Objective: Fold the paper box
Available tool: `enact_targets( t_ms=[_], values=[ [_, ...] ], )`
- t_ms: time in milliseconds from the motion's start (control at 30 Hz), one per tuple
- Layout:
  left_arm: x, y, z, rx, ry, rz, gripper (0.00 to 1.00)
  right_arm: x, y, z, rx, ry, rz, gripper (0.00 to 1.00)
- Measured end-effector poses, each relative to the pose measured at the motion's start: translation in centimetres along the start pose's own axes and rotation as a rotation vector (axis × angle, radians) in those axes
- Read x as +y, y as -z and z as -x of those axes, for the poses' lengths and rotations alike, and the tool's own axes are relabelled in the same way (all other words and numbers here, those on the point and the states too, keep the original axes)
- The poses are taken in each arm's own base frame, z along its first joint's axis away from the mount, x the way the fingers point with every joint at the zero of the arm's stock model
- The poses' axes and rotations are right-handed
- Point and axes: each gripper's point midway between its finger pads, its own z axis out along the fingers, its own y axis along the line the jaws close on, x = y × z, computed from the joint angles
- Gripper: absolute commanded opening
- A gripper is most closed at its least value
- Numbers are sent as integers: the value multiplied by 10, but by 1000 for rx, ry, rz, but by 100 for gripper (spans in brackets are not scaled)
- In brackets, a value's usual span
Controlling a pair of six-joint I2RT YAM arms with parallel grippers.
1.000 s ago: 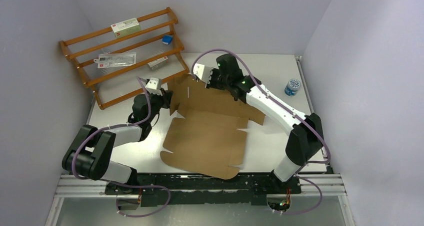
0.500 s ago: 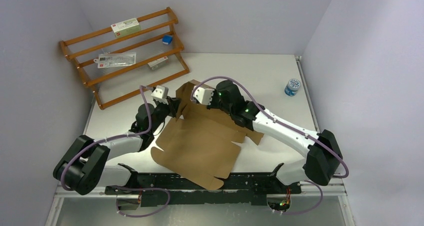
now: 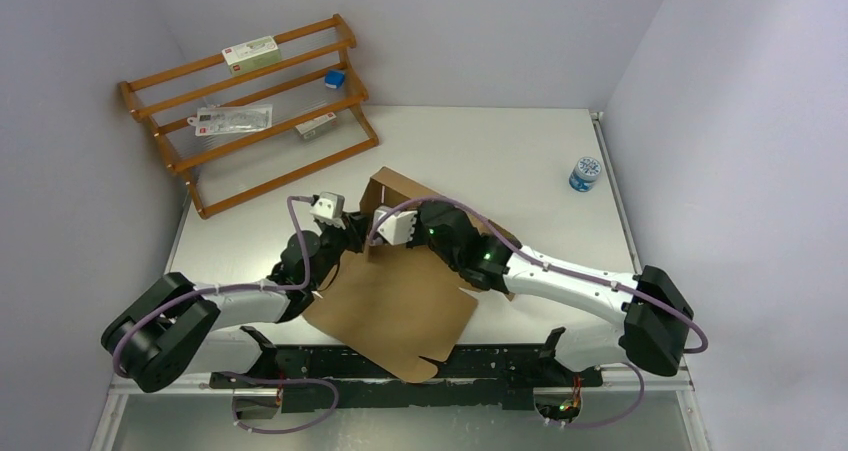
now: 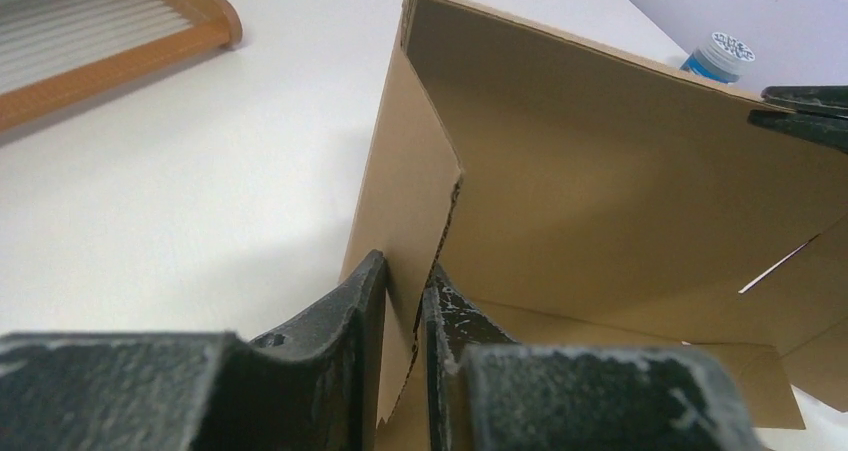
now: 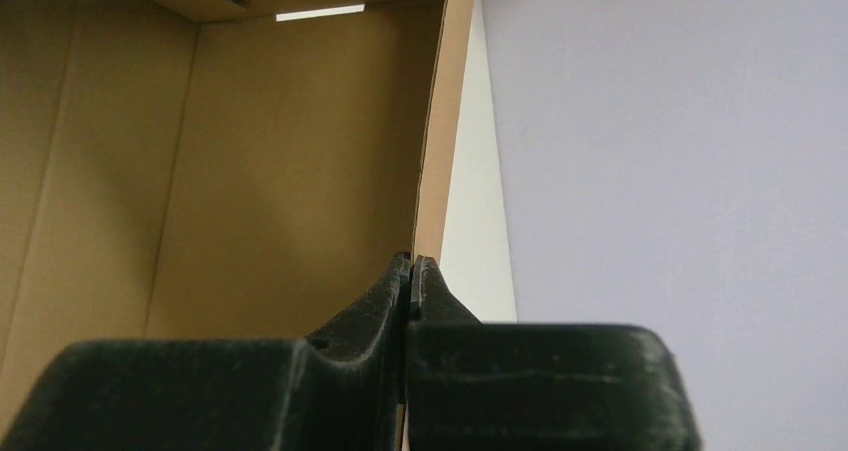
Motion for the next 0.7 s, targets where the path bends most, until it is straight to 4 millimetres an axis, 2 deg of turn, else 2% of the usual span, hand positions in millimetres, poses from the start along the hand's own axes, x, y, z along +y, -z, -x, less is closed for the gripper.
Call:
enact_targets(
  t_ms=[167, 367, 467, 600, 700],
  values=[
    [-1, 3, -12, 12, 34, 13, 27, 11, 7, 4, 8, 65, -40, 0],
    [2, 5, -33, 77, 50, 32, 42, 18, 8, 4, 14, 130, -70, 0],
    [7, 8, -38, 103, 36, 54, 56, 17, 7, 4, 26, 145, -80, 0],
    [7, 14, -22, 75, 15, 57, 73, 15, 7, 4, 28, 159, -85, 0],
    [3, 20, 5, 3, 6, 39, 77, 16, 6, 3, 35, 171, -84, 0]
  ],
)
